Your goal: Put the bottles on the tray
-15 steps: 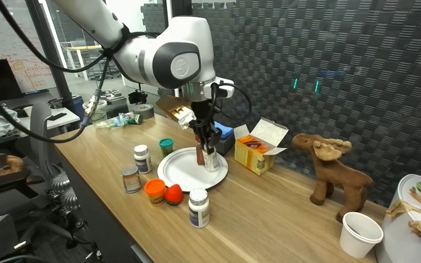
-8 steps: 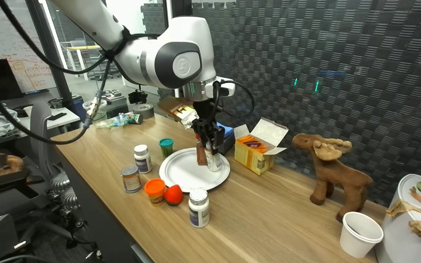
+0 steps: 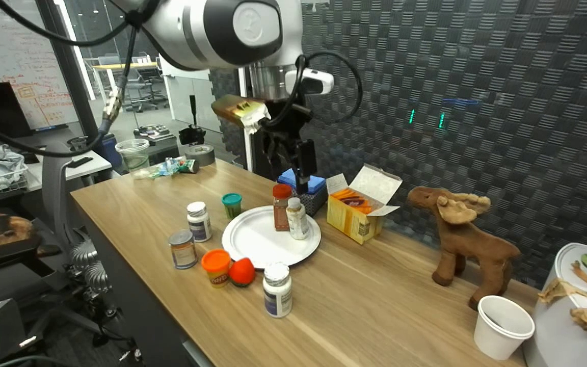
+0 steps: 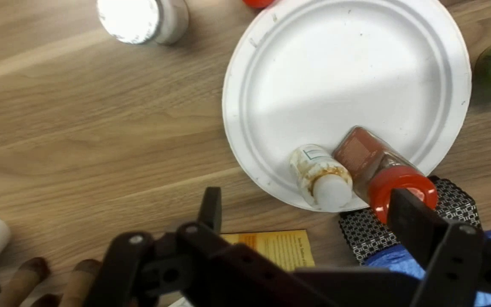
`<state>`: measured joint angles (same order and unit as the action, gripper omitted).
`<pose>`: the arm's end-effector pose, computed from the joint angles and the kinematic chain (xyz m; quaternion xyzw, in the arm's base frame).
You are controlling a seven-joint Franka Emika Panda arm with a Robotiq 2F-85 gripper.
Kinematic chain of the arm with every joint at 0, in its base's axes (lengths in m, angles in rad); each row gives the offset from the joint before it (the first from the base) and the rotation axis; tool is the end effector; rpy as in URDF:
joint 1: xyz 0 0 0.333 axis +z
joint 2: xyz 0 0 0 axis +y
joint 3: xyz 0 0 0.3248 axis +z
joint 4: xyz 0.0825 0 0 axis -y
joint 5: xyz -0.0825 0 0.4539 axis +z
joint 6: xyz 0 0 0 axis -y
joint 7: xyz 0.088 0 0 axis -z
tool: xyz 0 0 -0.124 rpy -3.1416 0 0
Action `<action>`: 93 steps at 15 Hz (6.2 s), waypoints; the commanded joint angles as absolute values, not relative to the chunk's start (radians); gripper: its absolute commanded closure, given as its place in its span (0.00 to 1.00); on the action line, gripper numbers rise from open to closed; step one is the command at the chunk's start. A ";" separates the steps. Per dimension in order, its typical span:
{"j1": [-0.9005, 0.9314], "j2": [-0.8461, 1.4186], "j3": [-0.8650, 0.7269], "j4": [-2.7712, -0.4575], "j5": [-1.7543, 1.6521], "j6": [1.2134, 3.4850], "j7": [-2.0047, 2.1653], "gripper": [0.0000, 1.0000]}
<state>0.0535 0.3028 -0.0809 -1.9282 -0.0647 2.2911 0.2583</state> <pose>0.6798 -0.0195 0.2875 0.9917 -0.1196 0.0344 0.0332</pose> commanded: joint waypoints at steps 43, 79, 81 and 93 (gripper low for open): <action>-0.018 0.151 -0.097 -2.247 -0.041 2.460 0.298 0.79; 0.088 0.358 -0.125 -2.138 -0.087 2.823 0.319 0.26; 0.084 0.339 -0.123 -2.147 -0.081 2.829 0.314 0.12; 0.079 -0.005 -0.041 -2.281 -0.071 2.449 0.414 0.00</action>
